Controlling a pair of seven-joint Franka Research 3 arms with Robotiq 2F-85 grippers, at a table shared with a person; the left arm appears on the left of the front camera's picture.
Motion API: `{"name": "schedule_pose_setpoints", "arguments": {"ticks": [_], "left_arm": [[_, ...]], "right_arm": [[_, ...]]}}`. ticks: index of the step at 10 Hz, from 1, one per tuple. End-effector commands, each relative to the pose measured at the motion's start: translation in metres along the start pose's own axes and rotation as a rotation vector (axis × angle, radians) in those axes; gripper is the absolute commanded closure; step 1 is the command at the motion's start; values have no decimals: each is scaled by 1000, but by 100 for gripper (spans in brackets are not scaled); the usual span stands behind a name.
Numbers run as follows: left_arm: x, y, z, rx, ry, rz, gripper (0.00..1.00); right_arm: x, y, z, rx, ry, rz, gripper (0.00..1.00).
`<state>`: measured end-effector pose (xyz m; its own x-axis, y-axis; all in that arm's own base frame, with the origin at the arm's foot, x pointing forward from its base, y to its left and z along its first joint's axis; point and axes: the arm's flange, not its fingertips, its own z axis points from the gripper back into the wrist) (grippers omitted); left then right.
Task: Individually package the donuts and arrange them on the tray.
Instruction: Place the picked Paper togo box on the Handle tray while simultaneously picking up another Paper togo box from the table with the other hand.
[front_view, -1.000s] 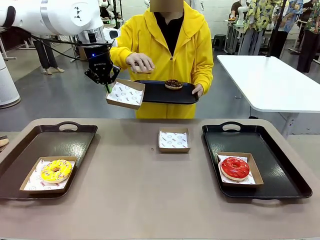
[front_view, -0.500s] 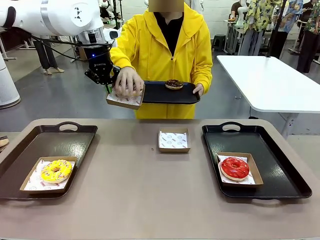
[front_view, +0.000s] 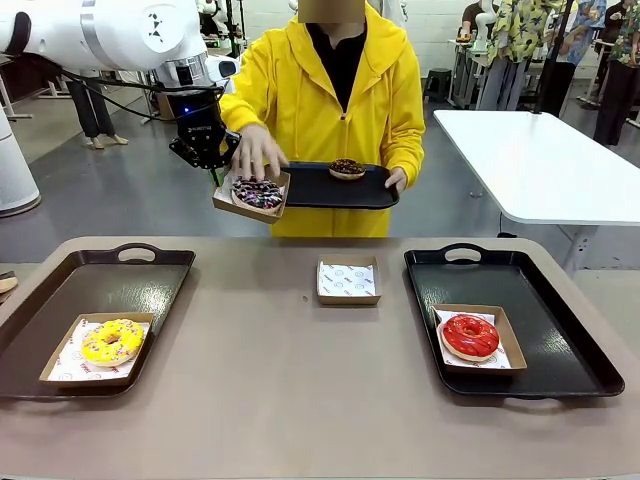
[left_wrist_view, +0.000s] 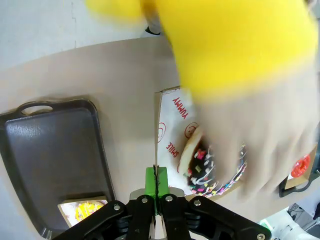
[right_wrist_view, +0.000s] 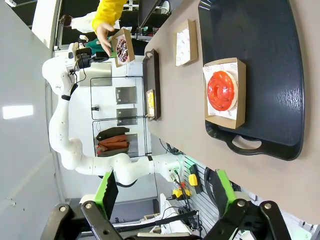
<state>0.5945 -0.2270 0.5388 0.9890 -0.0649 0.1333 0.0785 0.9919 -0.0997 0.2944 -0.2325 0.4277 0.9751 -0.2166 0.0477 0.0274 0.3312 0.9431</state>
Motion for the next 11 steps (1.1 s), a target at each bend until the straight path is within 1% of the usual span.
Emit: {"name": "schedule_pose_setpoints", "arguments": {"ticks": [1, 8, 9, 10, 11], "left_arm": [[-1, 2, 2, 0, -3, -2, 100], [-1, 2, 2, 0, -3, -2, 100], [0, 0, 0, 0, 0, 0, 99], [1, 8, 9, -18, -2, -27, 99], [-1, 22, 17, -12, 22, -28, 99]], "right_arm": [[-4, 1, -2, -1, -1, -8, 0], [-4, 1, -2, -1, -1, -8, 0], [0, 0, 0, 0, 0, 0, 0], [16, 21, -14, -43, -25, 32, 0], [35, 49, -29, -102, -56, 40, 0]]}}
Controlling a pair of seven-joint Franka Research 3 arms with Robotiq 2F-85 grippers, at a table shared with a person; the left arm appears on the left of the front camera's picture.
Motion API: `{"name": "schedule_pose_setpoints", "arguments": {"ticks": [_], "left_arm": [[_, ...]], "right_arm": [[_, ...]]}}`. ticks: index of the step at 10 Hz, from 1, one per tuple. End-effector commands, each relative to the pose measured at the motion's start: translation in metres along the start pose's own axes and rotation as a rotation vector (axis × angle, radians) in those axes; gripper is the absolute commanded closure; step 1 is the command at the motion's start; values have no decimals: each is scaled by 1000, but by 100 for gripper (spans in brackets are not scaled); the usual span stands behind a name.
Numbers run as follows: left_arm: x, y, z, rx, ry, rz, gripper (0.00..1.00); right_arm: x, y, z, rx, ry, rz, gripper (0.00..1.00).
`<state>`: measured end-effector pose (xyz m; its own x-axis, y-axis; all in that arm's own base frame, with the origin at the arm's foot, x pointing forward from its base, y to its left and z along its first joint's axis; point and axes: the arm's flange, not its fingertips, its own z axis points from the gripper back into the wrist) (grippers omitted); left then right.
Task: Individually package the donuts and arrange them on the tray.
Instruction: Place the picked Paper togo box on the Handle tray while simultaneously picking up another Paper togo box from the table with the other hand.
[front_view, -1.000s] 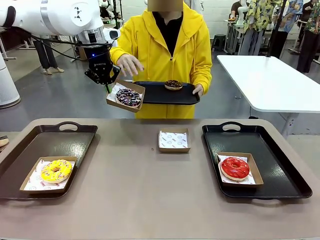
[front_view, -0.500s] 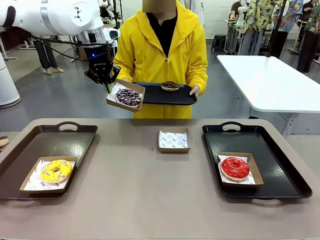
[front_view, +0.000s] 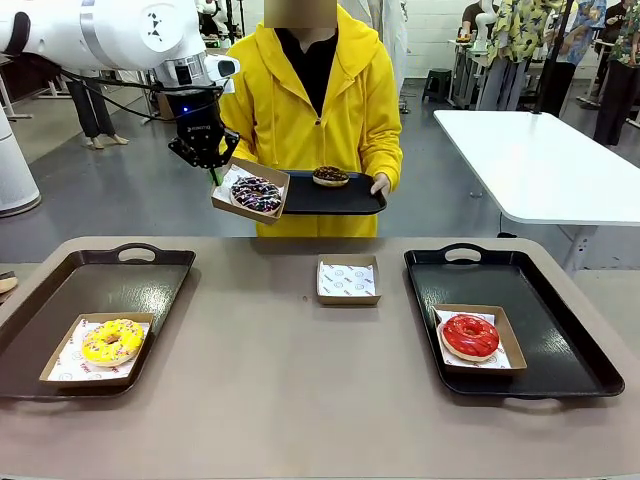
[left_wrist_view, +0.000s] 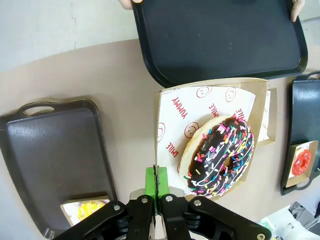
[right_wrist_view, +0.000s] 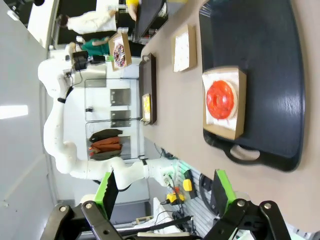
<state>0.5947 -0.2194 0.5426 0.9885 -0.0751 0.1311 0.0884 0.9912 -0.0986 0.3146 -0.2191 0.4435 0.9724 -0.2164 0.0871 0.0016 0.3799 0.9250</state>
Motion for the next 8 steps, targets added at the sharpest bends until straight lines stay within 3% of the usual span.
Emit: {"name": "schedule_pose_setpoints", "arguments": {"ticks": [1, 4, 8], "left_arm": [[-12, 32, 18, -18, 56, -6, 99], [-33, 96, 23, 7, 158, 17, 99], [-57, 167, 11, 12, 154, 125, 99]], "right_arm": [[34, 58, -30, -115, -31, 2, 0], [86, 126, -94, -301, 39, 18, 0], [148, 137, -203, -510, 40, 32, 0]]}}
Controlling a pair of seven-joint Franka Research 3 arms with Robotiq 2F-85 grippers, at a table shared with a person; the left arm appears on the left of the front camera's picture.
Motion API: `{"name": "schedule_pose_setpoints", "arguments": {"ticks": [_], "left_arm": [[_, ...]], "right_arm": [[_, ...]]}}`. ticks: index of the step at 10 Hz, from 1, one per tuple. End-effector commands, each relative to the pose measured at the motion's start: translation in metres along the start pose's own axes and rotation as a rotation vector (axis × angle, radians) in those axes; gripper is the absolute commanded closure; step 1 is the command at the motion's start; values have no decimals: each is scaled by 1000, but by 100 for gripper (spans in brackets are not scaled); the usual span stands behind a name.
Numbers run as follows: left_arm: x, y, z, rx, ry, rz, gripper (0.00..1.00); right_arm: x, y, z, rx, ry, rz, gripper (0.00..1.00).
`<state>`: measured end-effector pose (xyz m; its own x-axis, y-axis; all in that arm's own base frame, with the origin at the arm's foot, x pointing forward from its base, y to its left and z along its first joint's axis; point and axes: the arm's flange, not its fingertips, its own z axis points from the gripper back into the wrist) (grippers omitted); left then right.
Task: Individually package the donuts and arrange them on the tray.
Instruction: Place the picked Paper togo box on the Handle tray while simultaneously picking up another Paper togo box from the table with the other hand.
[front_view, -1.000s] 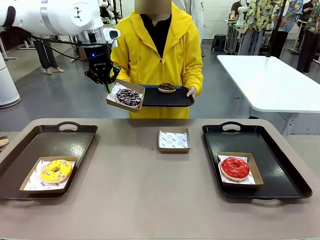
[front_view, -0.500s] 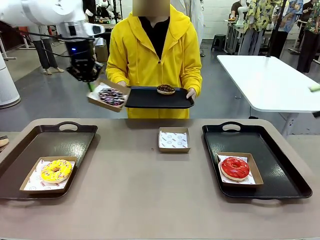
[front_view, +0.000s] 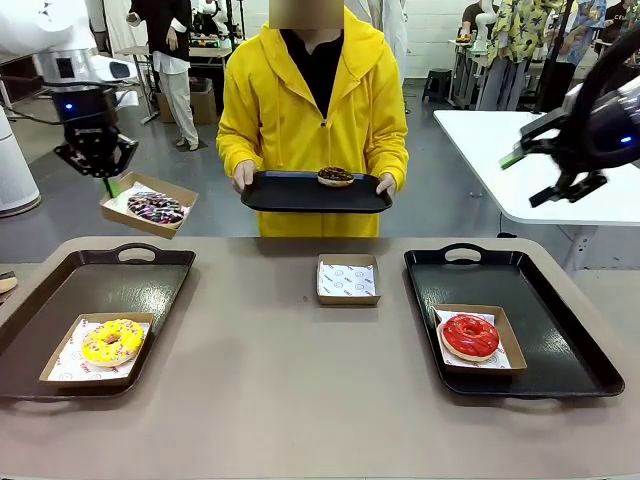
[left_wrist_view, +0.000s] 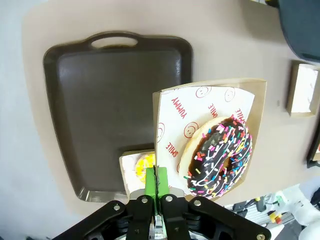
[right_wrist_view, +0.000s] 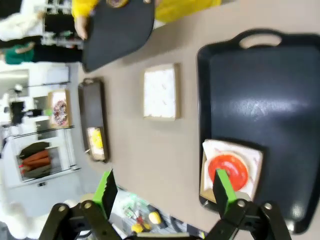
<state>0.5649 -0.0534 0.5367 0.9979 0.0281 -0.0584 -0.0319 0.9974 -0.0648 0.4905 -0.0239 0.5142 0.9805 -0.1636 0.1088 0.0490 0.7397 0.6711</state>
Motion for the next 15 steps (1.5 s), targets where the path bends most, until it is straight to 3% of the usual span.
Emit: {"name": "schedule_pose_setpoints", "arguments": {"ticks": [1, 5, 13, 15], "left_arm": [[-16, 19, -14, -41, -23, 25, 99], [-24, 48, -38, -33, -28, 69, 99], [-14, 39, -29, -24, -1, 75, 99], [-14, 39, -29, -24, -1, 75, 99]], "right_arm": [[21, 9, -34, -94, 11, 3, 0], [15, 28, -88, -101, 43, 61, 0], [19, 20, -84, -90, 33, 61, 0], [23, 45, -96, -231, 67, 147, 0]]}}
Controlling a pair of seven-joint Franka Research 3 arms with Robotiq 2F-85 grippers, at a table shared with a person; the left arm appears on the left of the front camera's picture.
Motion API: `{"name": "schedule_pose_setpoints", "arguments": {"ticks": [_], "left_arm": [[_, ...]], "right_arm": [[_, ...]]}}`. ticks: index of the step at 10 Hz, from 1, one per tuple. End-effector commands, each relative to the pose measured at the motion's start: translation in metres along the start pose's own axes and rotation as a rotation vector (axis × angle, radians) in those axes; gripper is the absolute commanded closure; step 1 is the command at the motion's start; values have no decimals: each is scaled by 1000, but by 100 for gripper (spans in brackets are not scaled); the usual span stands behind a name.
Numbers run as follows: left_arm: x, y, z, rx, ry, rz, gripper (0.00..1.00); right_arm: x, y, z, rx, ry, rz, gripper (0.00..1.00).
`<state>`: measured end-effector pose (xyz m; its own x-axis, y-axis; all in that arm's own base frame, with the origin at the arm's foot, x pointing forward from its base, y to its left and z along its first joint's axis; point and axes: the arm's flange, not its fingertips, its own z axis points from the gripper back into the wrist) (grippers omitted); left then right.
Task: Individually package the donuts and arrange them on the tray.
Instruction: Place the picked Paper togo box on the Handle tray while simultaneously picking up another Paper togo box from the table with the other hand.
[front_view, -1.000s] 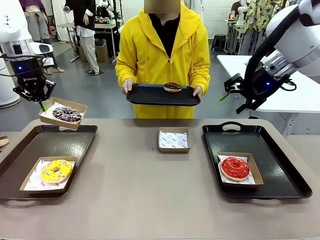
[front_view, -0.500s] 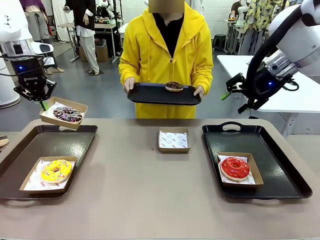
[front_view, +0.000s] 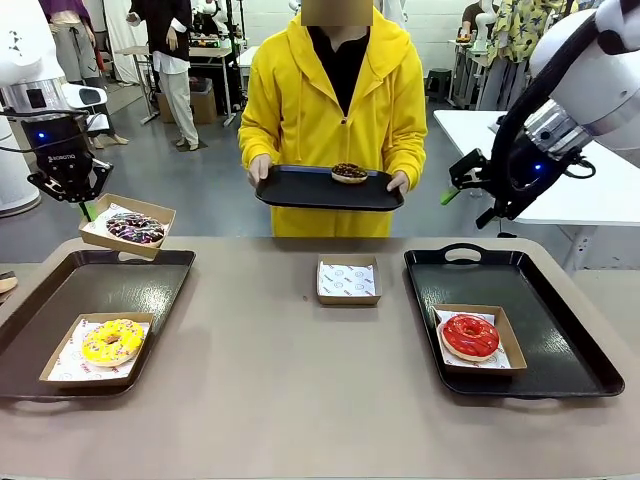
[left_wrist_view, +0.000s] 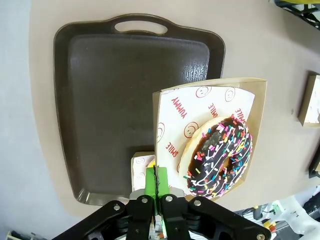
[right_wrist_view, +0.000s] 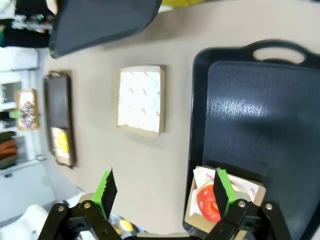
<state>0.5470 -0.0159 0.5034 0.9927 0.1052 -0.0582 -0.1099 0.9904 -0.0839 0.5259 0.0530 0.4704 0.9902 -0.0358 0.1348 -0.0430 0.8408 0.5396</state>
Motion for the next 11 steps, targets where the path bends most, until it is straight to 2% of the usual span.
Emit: {"name": "schedule_pose_setpoints", "arguments": {"ticks": [1, 4, 9, 11], "left_arm": [[0, 0, 0, 0, 0, 0, 99], [0, 13, -12, 26, -53, 0, 99], [8, 10, -55, 87, 14, -90, 99], [9, 8, -63, 109, 10, -117, 99]], "right_arm": [[17, 30, -10, -134, 28, 47, 0], [44, 64, -39, -243, 77, 78, 0], [69, 107, -96, -376, 137, 114, 0], [71, 119, -123, -401, 172, 140, 0]]}}
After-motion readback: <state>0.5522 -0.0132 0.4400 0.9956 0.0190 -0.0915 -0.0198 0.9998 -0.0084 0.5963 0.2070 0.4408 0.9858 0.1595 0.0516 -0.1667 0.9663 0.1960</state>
